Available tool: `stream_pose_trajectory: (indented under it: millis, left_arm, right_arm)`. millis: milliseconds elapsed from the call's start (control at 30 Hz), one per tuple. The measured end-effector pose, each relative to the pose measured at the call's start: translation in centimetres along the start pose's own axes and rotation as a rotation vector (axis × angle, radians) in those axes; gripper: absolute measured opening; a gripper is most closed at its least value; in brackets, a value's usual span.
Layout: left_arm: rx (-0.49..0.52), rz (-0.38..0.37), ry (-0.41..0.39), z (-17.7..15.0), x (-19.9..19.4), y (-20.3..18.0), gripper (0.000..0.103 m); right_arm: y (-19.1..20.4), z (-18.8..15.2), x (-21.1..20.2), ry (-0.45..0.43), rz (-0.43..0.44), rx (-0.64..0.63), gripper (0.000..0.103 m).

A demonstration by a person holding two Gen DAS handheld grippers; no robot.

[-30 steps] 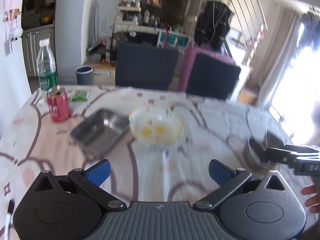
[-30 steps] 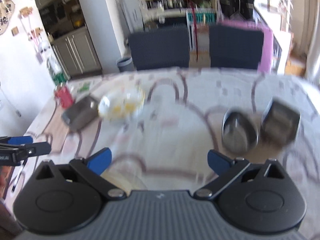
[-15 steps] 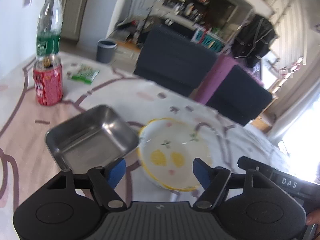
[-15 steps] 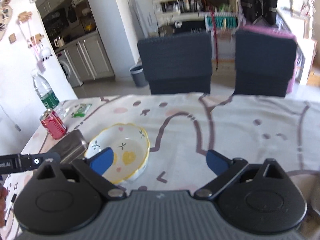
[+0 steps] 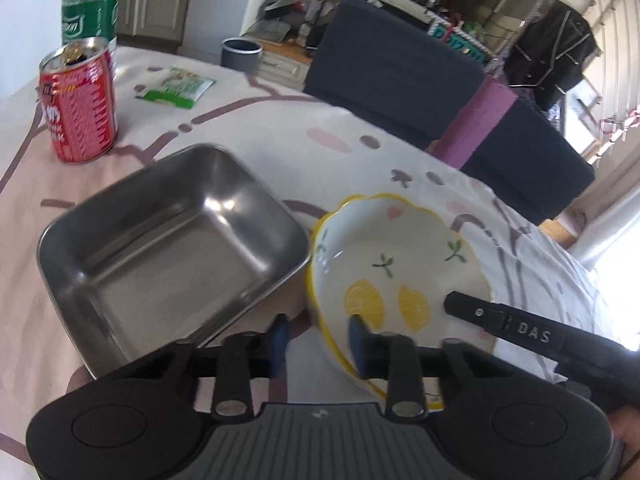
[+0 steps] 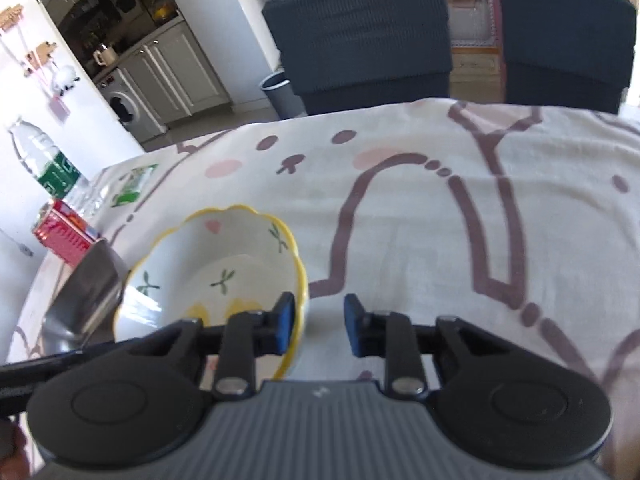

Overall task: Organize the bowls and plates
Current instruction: 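Move both grippers to the yellow-rimmed lemon bowl and close them on its rim, then lift the lemon bowl with both grippers and carry it over the cream bowl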

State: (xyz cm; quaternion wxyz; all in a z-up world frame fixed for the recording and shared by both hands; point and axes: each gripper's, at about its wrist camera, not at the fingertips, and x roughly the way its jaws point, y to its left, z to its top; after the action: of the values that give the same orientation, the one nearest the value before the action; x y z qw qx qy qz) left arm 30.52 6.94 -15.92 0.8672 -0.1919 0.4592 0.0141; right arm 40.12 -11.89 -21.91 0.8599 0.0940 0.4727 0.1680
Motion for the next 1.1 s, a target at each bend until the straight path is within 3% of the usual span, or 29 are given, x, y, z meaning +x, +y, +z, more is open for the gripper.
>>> stream_pose_trajectory:
  millis: [133,200,300,500,767,1100]
  left_arm:
    - [0.006,-0.003,-0.016,0.1,0.0,0.0,0.021]
    - [0.005,0.003,-0.018,0.2,0.3,-0.3,0.015]
    - [0.025,0.022,-0.022,0.4,0.4,-0.7,0.013]
    - [0.074,0.024,-0.026,0.1,-1.2,-1.8,0.012]
    - [0.116,-0.037,-0.124,-0.5,-8.5,-4.3,0.012]
    - [0.173,-0.076,-0.164,-3.6,-16.5,-6.3,0.012]
  right_arm:
    - [0.2,-0.2,0.0,-0.019,0.013,-0.045,0.021]
    - [0.6,-0.2,0.2,-0.016,0.027,-0.063,0.012]
    - [1.7,-0.4,-0.1,-0.024,-0.023,-0.145,0.012]
    - [2.0,-1.1,-1.7,-0.029,-0.044,-0.157,0.012]
    - [3.3,-1.5,-9.2,-0.102,-0.063,-0.167,0.013]
    - [5.3,-4.1,-18.3,-0.155,-0.102,-0.161,0.013]
